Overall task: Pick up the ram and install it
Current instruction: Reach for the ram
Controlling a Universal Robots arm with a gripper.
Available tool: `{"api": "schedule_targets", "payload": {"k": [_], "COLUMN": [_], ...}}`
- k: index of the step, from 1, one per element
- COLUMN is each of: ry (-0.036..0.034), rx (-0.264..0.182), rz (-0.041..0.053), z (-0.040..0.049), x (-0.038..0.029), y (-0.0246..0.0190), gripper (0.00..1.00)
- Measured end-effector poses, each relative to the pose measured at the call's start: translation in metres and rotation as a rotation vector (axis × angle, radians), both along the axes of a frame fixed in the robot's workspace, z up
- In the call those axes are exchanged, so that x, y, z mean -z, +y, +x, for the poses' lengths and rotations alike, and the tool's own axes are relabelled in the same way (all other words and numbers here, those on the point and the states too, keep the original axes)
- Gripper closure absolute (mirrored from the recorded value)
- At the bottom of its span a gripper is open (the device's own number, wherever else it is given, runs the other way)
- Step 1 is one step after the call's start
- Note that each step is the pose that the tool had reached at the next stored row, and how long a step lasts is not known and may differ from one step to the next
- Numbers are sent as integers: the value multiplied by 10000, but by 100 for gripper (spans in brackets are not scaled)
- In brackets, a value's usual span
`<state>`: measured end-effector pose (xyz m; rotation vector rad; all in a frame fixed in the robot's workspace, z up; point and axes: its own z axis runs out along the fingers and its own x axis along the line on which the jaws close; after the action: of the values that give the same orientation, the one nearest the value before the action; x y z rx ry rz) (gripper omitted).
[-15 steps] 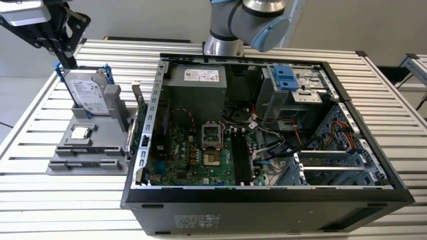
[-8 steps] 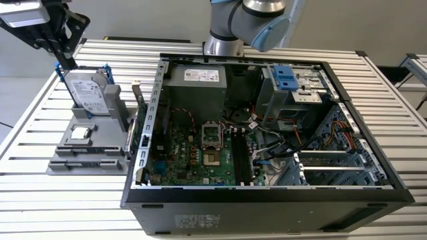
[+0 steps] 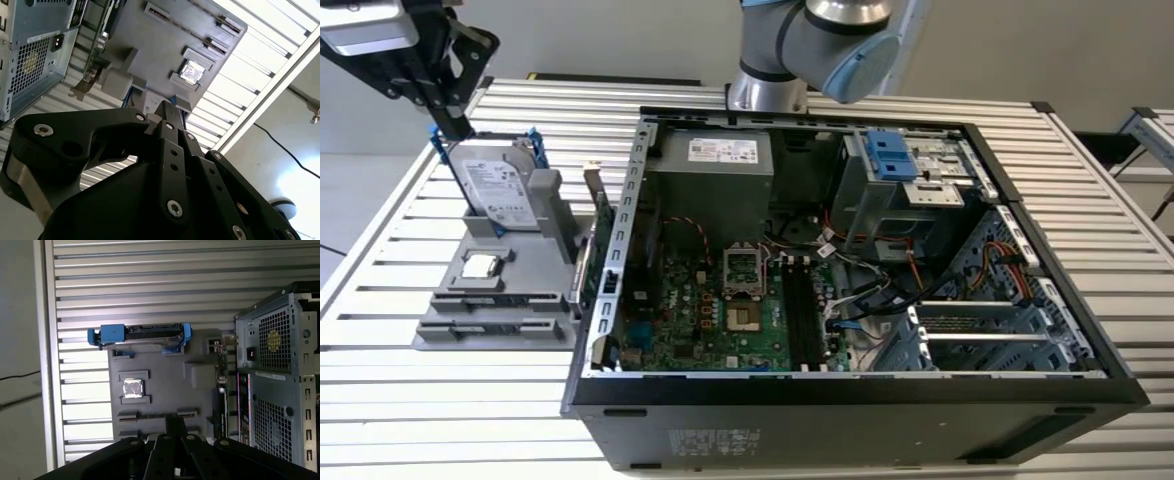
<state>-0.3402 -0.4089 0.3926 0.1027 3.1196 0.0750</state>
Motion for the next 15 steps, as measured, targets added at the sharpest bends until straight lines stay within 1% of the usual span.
{"api": "schedule_targets", "payload": {"k": [4, 10, 15], "ry": [0, 0, 0], "rx": [0, -1, 0], "rz": [0, 0, 1], "z": [0, 0, 0], "x": [0, 0, 0], "y": [-8, -34, -74], "gripper": [100, 100, 100]}}
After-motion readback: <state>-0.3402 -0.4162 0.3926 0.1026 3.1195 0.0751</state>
